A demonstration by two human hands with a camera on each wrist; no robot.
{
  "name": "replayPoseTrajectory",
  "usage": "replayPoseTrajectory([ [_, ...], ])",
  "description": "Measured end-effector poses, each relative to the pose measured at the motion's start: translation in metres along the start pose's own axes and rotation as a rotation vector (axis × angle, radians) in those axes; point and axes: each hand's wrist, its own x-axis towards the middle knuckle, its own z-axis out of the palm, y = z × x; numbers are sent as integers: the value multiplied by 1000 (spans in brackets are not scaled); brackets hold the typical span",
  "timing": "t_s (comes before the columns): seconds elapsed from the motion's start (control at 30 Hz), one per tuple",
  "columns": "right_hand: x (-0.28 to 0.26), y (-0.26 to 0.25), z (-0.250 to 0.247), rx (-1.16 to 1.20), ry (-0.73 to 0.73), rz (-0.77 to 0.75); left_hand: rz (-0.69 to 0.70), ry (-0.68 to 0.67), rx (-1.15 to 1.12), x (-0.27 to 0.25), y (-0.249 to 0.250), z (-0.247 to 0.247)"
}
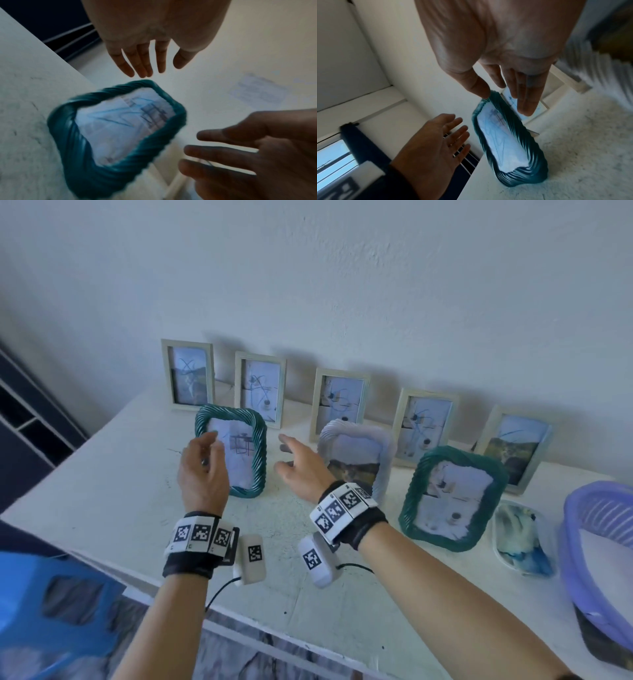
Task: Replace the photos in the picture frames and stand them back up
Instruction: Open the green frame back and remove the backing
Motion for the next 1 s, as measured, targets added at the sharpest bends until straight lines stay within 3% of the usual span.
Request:
replayPoseTrajectory([
  [0.07,22,-3,13,-5,-62,69,-97,-3,58,22,-11,-3],
  [0.17,40,-5,28,103,-82,129,-284,-114,121,41,-23,-3],
  [0.23,44,-6,32,182,-75,165,-336,-205,160,44,-22,-3],
  [0.4,24,-4,25,138,-26,118,-215,-225,197,21,2,-19],
  [0.5,-16,-1,5,136,100,37,-157,-247,157,-14,29,-28],
  [0.63,-83,17,-23,286,259,-30,-67,-385,121,-67,54,-32],
  [0.83,-178,71,-42,847,371,138,-37,-631,41,-141,74,-21],
  [1.0,-230,106,-30,975,513,246,29,-775,80,-186,74,-3],
])
